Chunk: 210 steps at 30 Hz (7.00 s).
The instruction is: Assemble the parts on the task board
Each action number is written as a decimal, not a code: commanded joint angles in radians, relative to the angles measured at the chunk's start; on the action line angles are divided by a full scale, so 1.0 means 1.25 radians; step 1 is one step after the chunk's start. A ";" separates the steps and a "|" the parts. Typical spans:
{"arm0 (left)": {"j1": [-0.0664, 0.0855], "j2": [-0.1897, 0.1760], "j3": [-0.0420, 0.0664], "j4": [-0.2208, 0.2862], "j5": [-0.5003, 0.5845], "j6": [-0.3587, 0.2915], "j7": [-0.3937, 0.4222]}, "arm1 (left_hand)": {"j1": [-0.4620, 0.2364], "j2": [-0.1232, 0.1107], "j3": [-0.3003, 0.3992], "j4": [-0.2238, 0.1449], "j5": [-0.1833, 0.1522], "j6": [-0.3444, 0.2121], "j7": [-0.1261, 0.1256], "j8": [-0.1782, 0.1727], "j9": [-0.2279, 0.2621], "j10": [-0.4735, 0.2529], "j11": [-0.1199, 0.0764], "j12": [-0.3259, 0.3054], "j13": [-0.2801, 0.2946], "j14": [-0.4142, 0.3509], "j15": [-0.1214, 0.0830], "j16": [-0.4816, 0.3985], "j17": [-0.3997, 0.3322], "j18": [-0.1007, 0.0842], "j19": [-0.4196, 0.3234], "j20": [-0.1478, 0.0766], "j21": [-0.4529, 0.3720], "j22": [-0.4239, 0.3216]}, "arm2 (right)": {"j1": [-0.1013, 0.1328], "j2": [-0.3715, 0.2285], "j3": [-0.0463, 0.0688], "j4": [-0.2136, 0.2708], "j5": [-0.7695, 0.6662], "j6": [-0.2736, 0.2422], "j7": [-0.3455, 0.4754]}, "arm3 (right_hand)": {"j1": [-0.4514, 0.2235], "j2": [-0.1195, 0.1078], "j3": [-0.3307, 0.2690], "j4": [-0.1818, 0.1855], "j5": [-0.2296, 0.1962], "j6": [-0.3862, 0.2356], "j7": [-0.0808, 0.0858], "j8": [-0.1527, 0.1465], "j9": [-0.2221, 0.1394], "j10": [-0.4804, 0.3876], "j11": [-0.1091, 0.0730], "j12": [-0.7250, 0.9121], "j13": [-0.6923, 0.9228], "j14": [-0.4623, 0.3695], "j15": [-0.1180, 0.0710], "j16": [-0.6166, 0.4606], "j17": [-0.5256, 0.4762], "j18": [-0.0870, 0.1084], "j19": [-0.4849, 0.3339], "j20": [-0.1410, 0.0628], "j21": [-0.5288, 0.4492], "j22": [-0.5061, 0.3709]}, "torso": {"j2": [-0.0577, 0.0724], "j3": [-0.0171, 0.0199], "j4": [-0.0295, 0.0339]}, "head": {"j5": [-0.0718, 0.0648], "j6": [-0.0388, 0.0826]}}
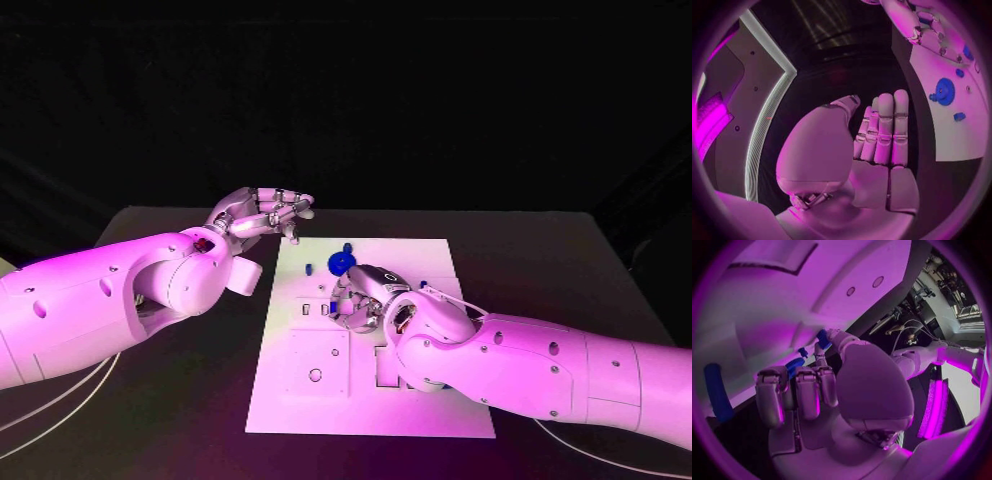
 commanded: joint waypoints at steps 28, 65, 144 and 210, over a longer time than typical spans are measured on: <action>0.001 0.003 0.001 -0.002 -0.001 0.017 -0.001 | -0.005 -0.006 0.010 0.000 -0.004 -0.007 -0.001 0.000 0.001 -0.007 0.002 0.005 0.000 -0.005 0.000 -0.003 -0.003 0.012 -0.007 0.000 0.004 0.001 | -0.004 -0.003 -0.003 0.006 -0.001 -0.016 0.016 | -0.011 -0.021 -0.215 0.079 -0.148 -0.107 0.038 -0.055 -0.040 -0.050 0.043 -0.100 0.078 0.081 0.040 -0.001 0.200 -0.005 0.084 0.040 0.004 0.210 | 0.000 0.0015 -0.0005 | -0.001 0.002; 0.002 0.079 0.000 -0.090 -0.615 0.356 -0.524 | -0.238 0.037 -0.128 0.035 -0.006 0.041 -0.092 0.241 0.207 0.065 -0.083 0.676 0.504 0.302 -0.071 0.443 0.592 -0.043 0.211 -0.061 0.264 0.351 | 0.107 -0.317 0.019 0.167 0.480 -0.102 0.326 | 0.054 0.012 -0.208 0.077 -0.023 -0.092 0.036 -0.046 -0.049 -0.033 0.041 -0.074 0.092 0.080 0.039 -0.002 0.197 -0.005 0.084 0.039 0.004 0.210 | -0.032 0.0076 -0.0247 | 0.024 -0.007; 0.004 0.205 -0.009 -0.160 -0.662 0.444 -0.629 | -0.069 0.048 0.119 -0.040 -0.012 0.015 -0.102 0.295 0.315 0.020 -0.096 0.587 0.381 0.296 -0.081 0.436 0.587 -0.039 0.194 -0.069 0.252 0.332 | 0.129 -0.328 0.018 0.117 0.517 -0.094 0.302 | 0.051 0.011 -0.208 0.073 0.031 -0.089 0.034 -0.041 -0.050 -0.033 0.039 -0.073 0.091 0.080 0.037 -0.002 0.196 -0.005 0.084 0.037 0.004 0.210 | -0.031 0.0054 -0.0234 | 0.021 -0.031; 0.002 0.159 -0.029 -0.097 -0.751 0.312 -0.641 | -0.254 -0.038 0.388 -0.190 0.069 0.084 -0.142 0.362 0.393 0.179 -0.131 0.684 0.530 0.338 -0.113 0.477 0.688 -0.065 0.287 -0.097 0.320 0.471 | 0.128 -0.338 0.017 0.119 0.523 -0.077 0.300 | 0.026 0.017 -0.211 0.078 0.011 -0.090 0.034 -0.040 -0.052 -0.036 0.040 -0.076 0.087 0.079 0.037 -0.004 0.192 -0.005 0.084 0.037 0.004 0.210 | -0.031 0.0071 -0.0236 | 0.030 -0.043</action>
